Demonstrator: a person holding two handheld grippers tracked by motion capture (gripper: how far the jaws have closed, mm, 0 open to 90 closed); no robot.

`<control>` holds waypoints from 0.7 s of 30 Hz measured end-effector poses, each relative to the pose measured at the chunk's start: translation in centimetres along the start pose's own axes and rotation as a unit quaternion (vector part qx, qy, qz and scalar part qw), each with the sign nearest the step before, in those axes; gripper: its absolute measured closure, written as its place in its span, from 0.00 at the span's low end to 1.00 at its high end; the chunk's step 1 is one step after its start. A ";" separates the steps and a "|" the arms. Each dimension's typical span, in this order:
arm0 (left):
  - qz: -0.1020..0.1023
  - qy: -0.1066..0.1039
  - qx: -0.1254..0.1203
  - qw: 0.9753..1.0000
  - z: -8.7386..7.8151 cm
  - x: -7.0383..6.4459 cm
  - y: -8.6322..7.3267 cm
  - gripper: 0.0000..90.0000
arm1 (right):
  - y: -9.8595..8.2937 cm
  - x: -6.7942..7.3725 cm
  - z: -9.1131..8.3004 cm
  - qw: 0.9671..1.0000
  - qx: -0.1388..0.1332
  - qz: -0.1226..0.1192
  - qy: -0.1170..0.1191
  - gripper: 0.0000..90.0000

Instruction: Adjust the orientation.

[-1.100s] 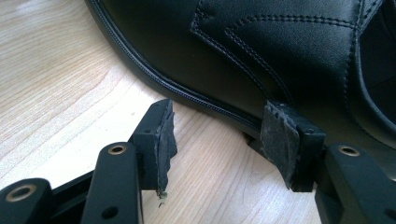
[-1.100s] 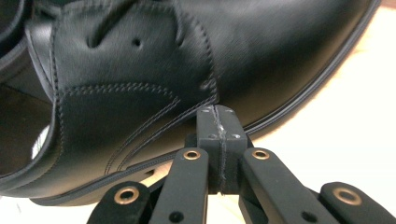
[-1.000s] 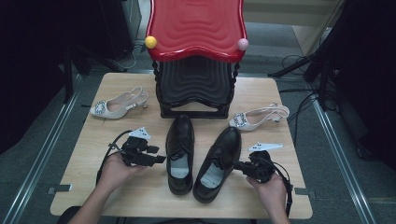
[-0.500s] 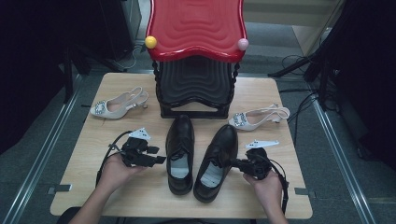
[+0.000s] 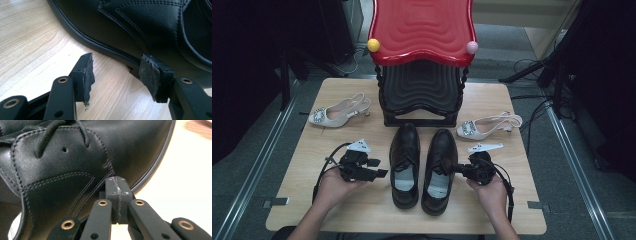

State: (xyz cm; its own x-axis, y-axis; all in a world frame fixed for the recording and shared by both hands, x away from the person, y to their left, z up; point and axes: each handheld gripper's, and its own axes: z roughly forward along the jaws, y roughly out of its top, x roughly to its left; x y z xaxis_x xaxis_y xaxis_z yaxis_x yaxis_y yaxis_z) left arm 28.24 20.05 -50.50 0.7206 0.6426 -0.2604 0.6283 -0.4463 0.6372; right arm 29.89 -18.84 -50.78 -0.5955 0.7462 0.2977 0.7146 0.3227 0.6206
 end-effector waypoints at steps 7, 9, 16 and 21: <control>-0.003 0.001 0.000 1.000 -0.2 -0.1 -0.3 0.50 | 0.8 0.1 0.6 1.000 0.000 -0.006 -0.003 1.00; -0.004 0.001 -0.001 1.000 -0.2 -0.1 -0.3 0.50 | 0.8 0.0 0.6 1.000 0.001 -0.007 -0.002 1.00; -0.001 -0.001 0.001 1.000 -0.1 -0.2 -0.3 0.50 | 0.6 0.0 0.0 1.000 -0.008 -0.005 0.006 1.00; -0.001 0.000 -0.004 1.000 -0.1 -0.1 -0.1 0.50 | -0.1 0.7 -1.4 1.000 -0.022 -0.008 0.016 1.00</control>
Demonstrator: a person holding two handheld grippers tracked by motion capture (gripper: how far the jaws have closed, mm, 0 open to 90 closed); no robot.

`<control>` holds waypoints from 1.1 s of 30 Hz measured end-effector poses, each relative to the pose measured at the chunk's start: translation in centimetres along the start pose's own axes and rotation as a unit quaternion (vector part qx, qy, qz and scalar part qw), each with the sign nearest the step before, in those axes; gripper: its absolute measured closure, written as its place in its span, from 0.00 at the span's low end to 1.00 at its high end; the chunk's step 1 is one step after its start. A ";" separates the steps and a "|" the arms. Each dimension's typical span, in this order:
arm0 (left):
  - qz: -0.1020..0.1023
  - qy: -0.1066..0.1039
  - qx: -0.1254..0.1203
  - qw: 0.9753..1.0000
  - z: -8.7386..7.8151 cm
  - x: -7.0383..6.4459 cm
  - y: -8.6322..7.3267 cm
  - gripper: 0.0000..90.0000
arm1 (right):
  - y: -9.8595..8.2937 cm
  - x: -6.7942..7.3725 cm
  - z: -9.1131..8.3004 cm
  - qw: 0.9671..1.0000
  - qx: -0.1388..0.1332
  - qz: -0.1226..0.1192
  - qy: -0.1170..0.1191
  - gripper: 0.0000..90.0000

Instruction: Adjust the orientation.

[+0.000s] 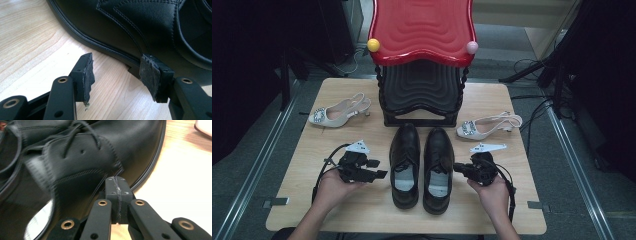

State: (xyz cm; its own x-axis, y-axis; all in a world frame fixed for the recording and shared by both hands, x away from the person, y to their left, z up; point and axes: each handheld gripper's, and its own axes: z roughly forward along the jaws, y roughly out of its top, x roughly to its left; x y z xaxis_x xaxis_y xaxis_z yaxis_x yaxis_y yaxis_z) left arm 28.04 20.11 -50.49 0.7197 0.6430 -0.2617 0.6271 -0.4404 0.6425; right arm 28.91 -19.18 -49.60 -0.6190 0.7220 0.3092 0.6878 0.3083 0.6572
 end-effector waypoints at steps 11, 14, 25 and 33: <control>0.006 -0.007 0.003 1.000 0.5 0.1 0.6 0.50 | -2.0 2.1 -1.6 1.000 0.005 -0.005 0.015 0.99; 0.006 -0.009 0.003 1.000 0.5 0.2 0.7 0.50 | -2.3 2.6 -1.3 1.000 0.011 -0.013 0.007 0.99; 0.010 -0.008 0.007 1.000 0.6 0.1 0.7 0.50 | -2.2 2.6 -0.8 1.000 0.010 -0.006 0.013 1.00; 0.009 -0.007 0.005 1.000 0.6 0.0 0.7 0.50 | -2.1 2.9 -0.3 1.000 0.012 -0.004 0.019 1.00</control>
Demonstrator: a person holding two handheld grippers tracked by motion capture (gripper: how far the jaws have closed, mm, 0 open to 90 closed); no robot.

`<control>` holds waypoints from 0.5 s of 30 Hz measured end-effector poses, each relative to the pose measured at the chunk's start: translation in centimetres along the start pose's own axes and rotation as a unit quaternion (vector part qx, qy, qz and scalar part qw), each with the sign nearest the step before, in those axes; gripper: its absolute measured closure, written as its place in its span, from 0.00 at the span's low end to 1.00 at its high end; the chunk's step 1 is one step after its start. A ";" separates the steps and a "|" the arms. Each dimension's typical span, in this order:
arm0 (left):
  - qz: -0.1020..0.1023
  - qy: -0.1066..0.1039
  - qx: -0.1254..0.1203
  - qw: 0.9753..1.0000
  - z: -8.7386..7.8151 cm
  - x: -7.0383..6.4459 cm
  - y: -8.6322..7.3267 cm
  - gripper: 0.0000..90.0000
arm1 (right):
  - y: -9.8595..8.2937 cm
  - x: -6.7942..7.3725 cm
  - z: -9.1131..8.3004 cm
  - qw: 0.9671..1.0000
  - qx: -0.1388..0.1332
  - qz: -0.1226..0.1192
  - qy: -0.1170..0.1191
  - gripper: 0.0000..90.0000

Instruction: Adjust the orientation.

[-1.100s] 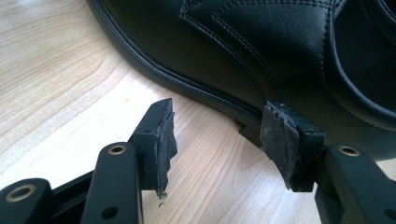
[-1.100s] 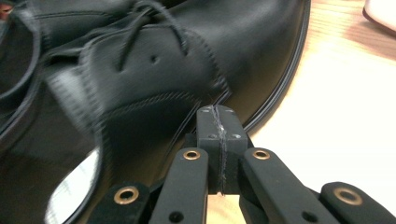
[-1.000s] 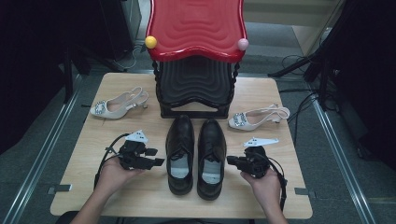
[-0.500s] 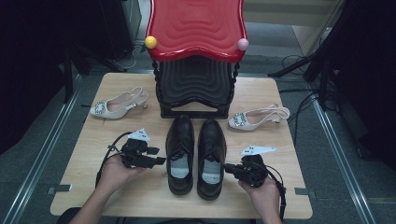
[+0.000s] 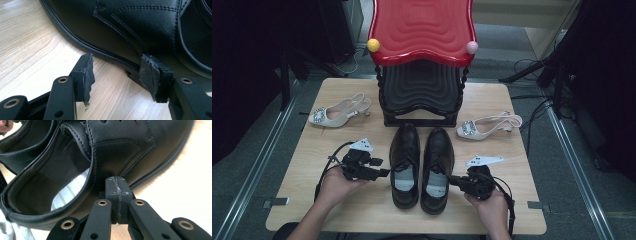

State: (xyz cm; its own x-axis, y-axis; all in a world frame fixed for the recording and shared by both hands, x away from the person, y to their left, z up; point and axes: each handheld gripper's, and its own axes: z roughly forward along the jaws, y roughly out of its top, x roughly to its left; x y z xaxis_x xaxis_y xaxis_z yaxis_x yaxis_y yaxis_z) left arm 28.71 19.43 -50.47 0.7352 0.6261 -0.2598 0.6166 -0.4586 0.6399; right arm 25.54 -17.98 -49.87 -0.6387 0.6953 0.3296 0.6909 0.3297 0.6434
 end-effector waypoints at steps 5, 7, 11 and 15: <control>-0.001 -0.001 0.000 1.000 0.0 0.0 0.0 0.50 | 0.1 0.2 0.4 1.000 -0.001 -0.008 -0.003 1.00; -0.004 -0.004 -0.001 1.000 0.0 0.0 -0.1 0.51 | 0.1 0.0 0.4 1.000 -0.001 -0.003 -0.001 1.00; -0.004 -0.017 -0.003 1.000 0.0 0.0 -0.1 0.59 | 0.3 -0.1 0.5 1.000 -0.002 -0.002 -0.003 1.00; -0.021 -0.011 0.021 0.999 0.8 0.3 0.0 0.79 | 0.5 -0.9 0.6 1.000 -0.005 0.009 -0.007 1.00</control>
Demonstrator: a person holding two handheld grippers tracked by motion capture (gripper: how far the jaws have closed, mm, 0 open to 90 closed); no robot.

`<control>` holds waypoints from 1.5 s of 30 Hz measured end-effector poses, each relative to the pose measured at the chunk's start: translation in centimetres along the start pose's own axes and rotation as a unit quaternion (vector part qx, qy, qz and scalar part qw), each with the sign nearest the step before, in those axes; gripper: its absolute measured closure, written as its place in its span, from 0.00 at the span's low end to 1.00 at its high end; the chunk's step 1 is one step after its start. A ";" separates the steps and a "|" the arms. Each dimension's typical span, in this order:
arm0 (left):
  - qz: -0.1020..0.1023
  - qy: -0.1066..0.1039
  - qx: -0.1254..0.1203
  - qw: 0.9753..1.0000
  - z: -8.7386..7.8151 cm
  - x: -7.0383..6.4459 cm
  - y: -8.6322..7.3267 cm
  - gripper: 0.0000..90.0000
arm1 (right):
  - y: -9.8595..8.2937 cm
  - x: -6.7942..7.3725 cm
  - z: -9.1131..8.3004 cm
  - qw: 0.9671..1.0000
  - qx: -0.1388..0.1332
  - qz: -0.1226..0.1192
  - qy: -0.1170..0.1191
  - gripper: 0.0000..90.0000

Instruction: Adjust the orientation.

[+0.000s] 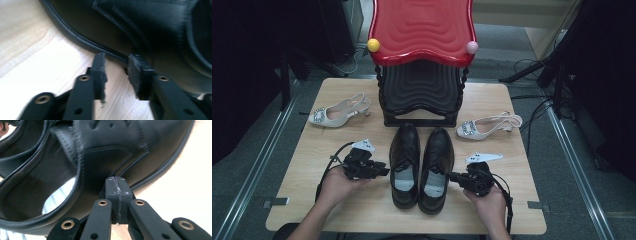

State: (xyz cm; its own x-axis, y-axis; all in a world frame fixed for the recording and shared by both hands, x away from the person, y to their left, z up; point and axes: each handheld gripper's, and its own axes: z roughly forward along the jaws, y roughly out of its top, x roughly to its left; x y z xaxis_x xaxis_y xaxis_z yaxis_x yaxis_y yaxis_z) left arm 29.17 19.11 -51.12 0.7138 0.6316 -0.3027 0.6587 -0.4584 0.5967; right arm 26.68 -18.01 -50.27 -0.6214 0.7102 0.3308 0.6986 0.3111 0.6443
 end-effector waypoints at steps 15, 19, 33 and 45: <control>-0.019 -0.019 0.002 1.000 1.0 0.3 0.1 0.83 | 1.0 -0.2 1.3 1.000 -0.007 0.005 0.000 1.00; -0.028 -0.032 -0.005 0.999 1.1 0.3 0.0 0.91 | 1.2 -0.4 1.6 1.000 -0.009 0.008 0.002 1.00; -0.041 -0.065 -0.012 0.997 1.5 -0.6 -0.3 1.00 | 2.1 -1.1 1.8 1.000 -0.008 0.003 -0.008 1.00; -0.015 -0.084 0.008 0.996 2.0 -2.1 -0.4 1.00 | 3.2 -2.8 1.6 1.000 -0.012 0.012 -0.024 1.00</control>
State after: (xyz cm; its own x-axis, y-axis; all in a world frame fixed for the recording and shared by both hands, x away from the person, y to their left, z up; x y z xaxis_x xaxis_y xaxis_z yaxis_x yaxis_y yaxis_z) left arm 27.85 16.68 -52.24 0.7232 0.5311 -0.4414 0.6825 -0.4517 0.5746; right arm 31.17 -18.03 -50.23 -0.5867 0.7471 0.3124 0.7035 0.2792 0.6535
